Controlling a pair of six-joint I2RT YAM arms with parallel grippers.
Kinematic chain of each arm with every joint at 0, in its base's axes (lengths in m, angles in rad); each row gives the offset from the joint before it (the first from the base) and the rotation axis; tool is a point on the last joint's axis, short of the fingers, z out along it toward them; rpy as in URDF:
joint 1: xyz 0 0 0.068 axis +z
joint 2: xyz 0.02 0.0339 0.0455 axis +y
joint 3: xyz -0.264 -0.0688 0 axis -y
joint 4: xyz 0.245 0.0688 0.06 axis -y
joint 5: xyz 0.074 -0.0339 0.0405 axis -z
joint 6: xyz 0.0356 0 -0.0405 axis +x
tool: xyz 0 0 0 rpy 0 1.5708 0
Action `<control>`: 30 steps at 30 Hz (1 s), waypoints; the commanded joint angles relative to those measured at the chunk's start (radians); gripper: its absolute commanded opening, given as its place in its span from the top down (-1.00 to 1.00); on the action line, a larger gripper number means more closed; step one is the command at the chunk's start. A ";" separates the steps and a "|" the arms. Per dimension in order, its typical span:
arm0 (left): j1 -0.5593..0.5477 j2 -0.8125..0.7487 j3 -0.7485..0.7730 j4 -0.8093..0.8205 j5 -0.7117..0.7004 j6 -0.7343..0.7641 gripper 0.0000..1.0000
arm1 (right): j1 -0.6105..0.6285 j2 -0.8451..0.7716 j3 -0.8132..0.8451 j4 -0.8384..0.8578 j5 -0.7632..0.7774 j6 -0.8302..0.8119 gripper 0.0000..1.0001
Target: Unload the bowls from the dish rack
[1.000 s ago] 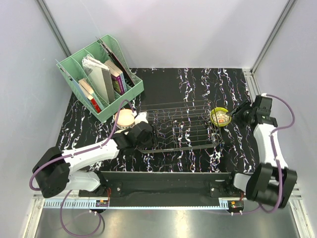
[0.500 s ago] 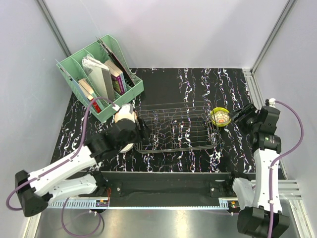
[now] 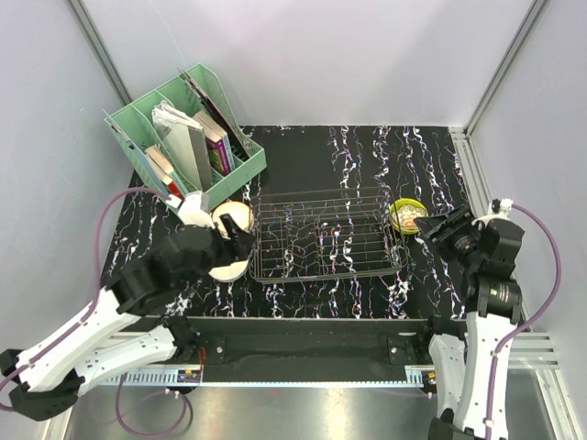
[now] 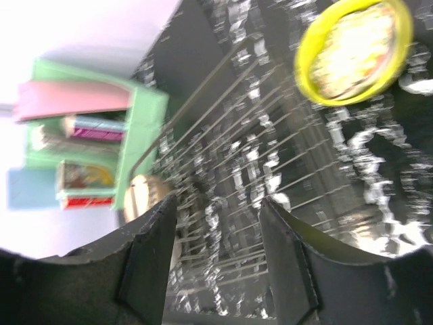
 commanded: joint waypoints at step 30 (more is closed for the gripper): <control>0.005 -0.082 -0.032 -0.107 -0.040 -0.026 -0.47 | 0.024 -0.034 -0.014 0.095 -0.102 0.022 -0.22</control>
